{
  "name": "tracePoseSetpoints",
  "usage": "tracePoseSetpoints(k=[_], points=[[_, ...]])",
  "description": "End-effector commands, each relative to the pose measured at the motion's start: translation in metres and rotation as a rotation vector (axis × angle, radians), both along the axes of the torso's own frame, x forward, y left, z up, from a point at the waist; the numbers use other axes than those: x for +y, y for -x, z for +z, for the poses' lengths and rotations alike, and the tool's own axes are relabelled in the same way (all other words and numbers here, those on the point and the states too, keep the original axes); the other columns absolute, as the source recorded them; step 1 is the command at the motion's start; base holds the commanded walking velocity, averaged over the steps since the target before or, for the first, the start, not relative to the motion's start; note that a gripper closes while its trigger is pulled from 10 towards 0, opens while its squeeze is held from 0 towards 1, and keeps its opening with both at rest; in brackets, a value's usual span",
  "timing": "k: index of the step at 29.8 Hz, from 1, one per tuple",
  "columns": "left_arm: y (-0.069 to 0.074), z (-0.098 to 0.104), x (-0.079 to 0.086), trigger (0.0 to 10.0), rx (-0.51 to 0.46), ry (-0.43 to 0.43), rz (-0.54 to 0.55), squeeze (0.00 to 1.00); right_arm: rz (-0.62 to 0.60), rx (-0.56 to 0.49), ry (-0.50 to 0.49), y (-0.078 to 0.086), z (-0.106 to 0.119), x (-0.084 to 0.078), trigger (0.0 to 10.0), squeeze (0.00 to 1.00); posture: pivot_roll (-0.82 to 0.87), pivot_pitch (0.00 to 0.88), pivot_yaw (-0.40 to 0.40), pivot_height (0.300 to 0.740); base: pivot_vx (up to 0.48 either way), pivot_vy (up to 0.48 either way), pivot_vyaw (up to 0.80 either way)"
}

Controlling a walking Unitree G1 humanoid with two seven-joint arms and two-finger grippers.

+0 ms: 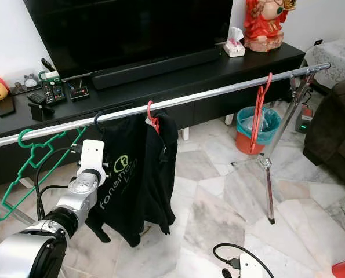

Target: Hang hanger

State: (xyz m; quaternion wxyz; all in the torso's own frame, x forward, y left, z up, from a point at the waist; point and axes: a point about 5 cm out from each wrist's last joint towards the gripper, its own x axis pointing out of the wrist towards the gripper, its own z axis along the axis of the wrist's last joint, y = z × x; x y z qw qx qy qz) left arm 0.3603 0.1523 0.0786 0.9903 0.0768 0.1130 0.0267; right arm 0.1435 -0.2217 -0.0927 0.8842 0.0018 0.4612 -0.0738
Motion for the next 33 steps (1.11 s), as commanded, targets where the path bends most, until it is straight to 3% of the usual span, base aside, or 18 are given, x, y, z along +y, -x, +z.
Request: tracePoseSetpoints(k=[1,3,5,8,9,10,17,19,25,30,31,33], points=[[0.000,0.002,0.005,10.0,-0.028,-0.021,0.000,0.73,0.003,0.015,-0.008,0.003,-0.002,0.003,10.0,0.00,-0.05,0.006,0.082,0.740,0.000,0.000,0.00],[0.001,0.004,0.008,10.0,-0.052,-0.034,-0.001,0.73,0.002,0.015,-0.008,0.003,-0.002,0.003,10.0,0.00,-0.05,0.006,0.082,0.740,0.000,0.000,0.00],[0.003,0.004,0.011,10.0,-0.075,-0.042,-0.004,0.79,0.000,0.014,-0.007,0.003,-0.002,0.003,10.0,0.00,-0.05,0.005,0.082,0.740,0.000,0.000,0.00],[0.007,0.005,0.016,10.0,-0.119,-0.035,-0.004,0.73,0.000,0.013,-0.006,0.003,-0.002,0.002,10.0,0.00,-0.04,0.005,0.082,0.740,0.000,0.000,0.00],[0.009,0.006,0.018,10.0,-0.135,-0.037,-0.002,0.62,0.000,0.013,-0.006,0.003,-0.002,0.002,10.0,0.00,-0.04,0.005,0.082,0.740,0.000,0.000,0.00],[0.012,0.006,0.021,10.0,-0.166,-0.033,0.001,0.02,0.001,0.013,-0.005,0.003,-0.002,0.002,10.0,0.00,-0.04,0.005,0.082,0.740,0.000,0.000,0.00],[0.023,0.006,0.027,10.0,-0.234,-0.028,-0.010,0.00,0.004,0.012,-0.004,0.002,-0.001,0.002,10.0,0.00,-0.04,0.003,0.080,0.740,0.000,0.000,0.00],[0.036,0.001,0.030,10.0,-0.262,-0.030,-0.018,0.00,0.004,0.009,-0.002,0.002,-0.001,0.002,10.0,0.00,-0.04,0.000,0.079,0.740,0.000,0.000,0.00],[0.046,-0.004,0.026,10.0,-0.279,-0.049,-0.060,0.00,0.000,0.005,-0.001,0.001,-0.001,0.002,10.0,0.00,-0.04,0.000,0.080,0.740,0.000,0.000,0.00],[0.061,-0.012,0.037,10.0,-0.281,-0.056,-0.035,0.00,-0.003,0.004,0.001,0.002,-0.001,0.001,10.0,0.00,-0.04,0.000,0.079,0.740,0.000,0.000,0.00],[0.072,-0.015,0.042,10.0,-0.274,-0.070,-0.046,0.00,0.000,0.006,0.003,0.002,-0.001,0.001,10.0,0.00,-0.04,0.000,0.078,0.740,0.000,0.000,0.00],[0.073,-0.016,0.042,10.0,-0.272,-0.072,-0.052,0.00,0.000,0.006,0.003,0.002,-0.001,0.001,10.0,0.00,-0.04,0.000,0.078,0.740,0.000,0.000,0.00]])
